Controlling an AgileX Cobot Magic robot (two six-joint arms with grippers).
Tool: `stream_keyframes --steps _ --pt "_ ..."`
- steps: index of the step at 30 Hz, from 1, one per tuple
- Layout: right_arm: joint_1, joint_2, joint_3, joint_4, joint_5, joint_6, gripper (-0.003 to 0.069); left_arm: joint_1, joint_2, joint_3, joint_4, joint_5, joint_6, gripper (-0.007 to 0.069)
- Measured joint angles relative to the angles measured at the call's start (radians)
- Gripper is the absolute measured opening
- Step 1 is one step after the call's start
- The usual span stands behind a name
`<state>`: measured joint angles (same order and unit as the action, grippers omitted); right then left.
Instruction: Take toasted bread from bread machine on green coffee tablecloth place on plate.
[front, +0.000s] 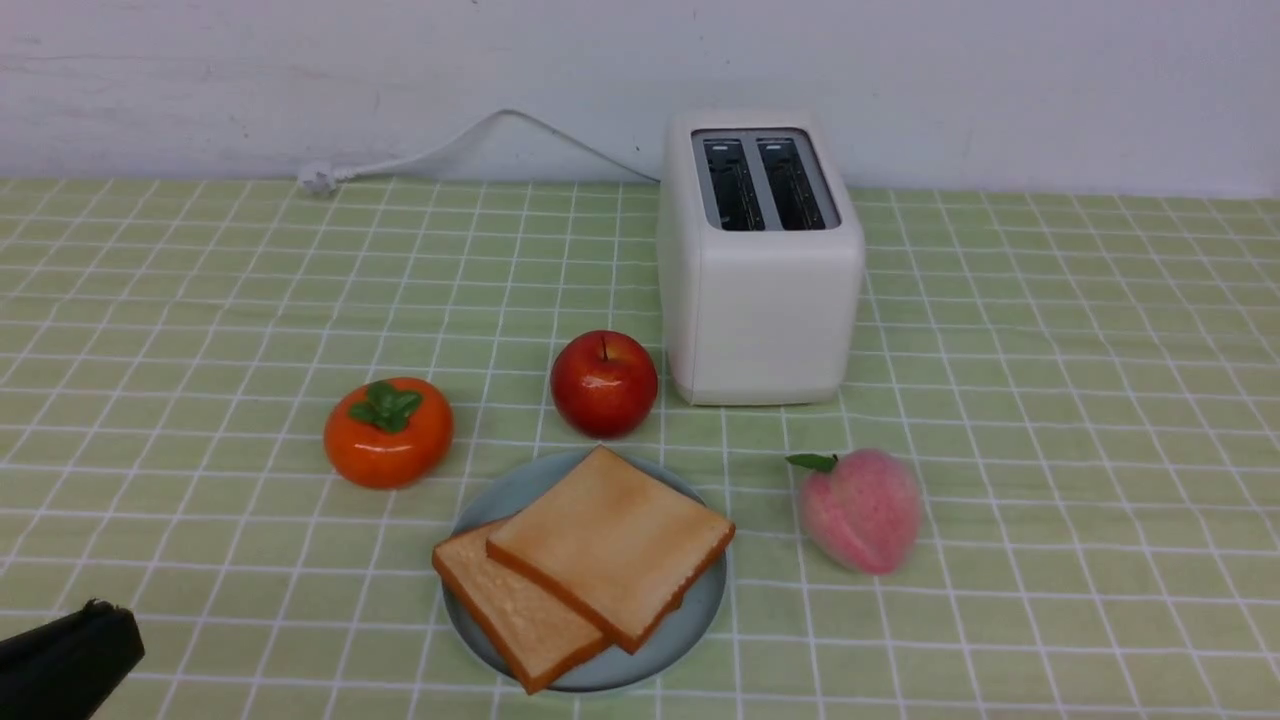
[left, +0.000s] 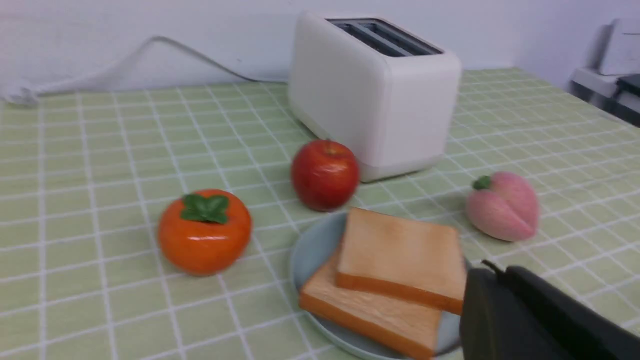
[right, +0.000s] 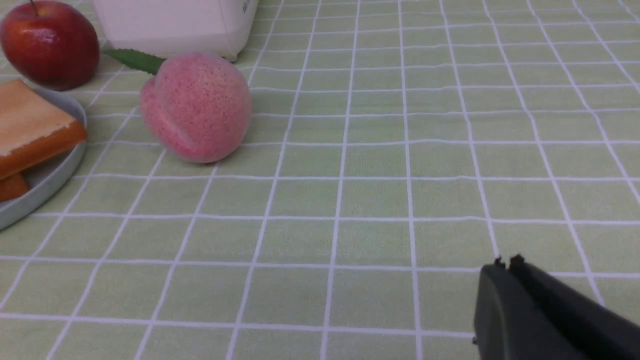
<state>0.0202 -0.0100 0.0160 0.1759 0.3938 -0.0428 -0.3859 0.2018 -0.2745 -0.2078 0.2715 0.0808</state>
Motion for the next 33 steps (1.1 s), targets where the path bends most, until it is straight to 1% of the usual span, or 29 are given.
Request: stream_keyframes --steps 3,4,6,7,8,9,12,14,15,16,17,18,33 --pt "0.000 0.000 0.000 0.000 0.000 0.000 -0.0003 0.080 -0.051 0.062 0.041 -0.052 -0.063 -0.0013" --pt "0.000 0.000 0.000 0.000 0.000 0.000 -0.0002 0.126 -0.081 0.093 0.054 -0.065 -0.081 -0.0013" --pt "0.000 0.000 0.000 0.000 0.000 0.000 -0.0001 0.166 -0.109 0.120 0.062 -0.071 -0.086 -0.0013" --pt "0.000 0.000 0.000 0.000 0.000 0.000 0.0000 0.239 -0.163 0.177 0.069 -0.077 -0.092 -0.0013" --pt "0.000 0.000 0.000 0.000 0.000 0.000 0.0000 0.239 -0.169 0.177 0.069 -0.077 -0.092 -0.0013" --pt "0.000 0.000 0.000 0.000 0.000 0.000 0.0001 0.280 -0.198 0.219 0.069 -0.082 -0.095 -0.0013" --pt "0.000 0.000 0.000 0.000 0.001 0.000 0.0002 0.338 -0.211 0.293 0.054 -0.060 -0.103 -0.0013" --pt "0.000 0.000 0.000 0.000 0.001 0.000 0.0002 0.347 -0.211 0.299 0.048 -0.018 -0.106 -0.0013" --pt "0.000 0.000 0.000 0.000 0.001 0.000 0.0002 0.352 -0.212 0.301 0.040 0.058 -0.108 -0.0013" --pt "0.000 0.000 0.000 0.000 0.001 0.000 0.0002 0.352 -0.212 0.301 0.039 0.058 -0.108 -0.0013" --pt "0.000 0.000 0.000 0.000 0.001 0.000 0.0002 0.352 -0.212 0.304 0.037 0.103 -0.109 -0.0013" --pt "0.000 0.000 0.000 0.000 0.001 0.000 0.0003 0.352 -0.212 0.304 0.037 0.115 -0.109 -0.0013" --pt "0.000 -0.001 0.000 0.000 0.001 0.000 0.0019 0.353 -0.212 0.304 0.034 0.115 -0.110 -0.0013"
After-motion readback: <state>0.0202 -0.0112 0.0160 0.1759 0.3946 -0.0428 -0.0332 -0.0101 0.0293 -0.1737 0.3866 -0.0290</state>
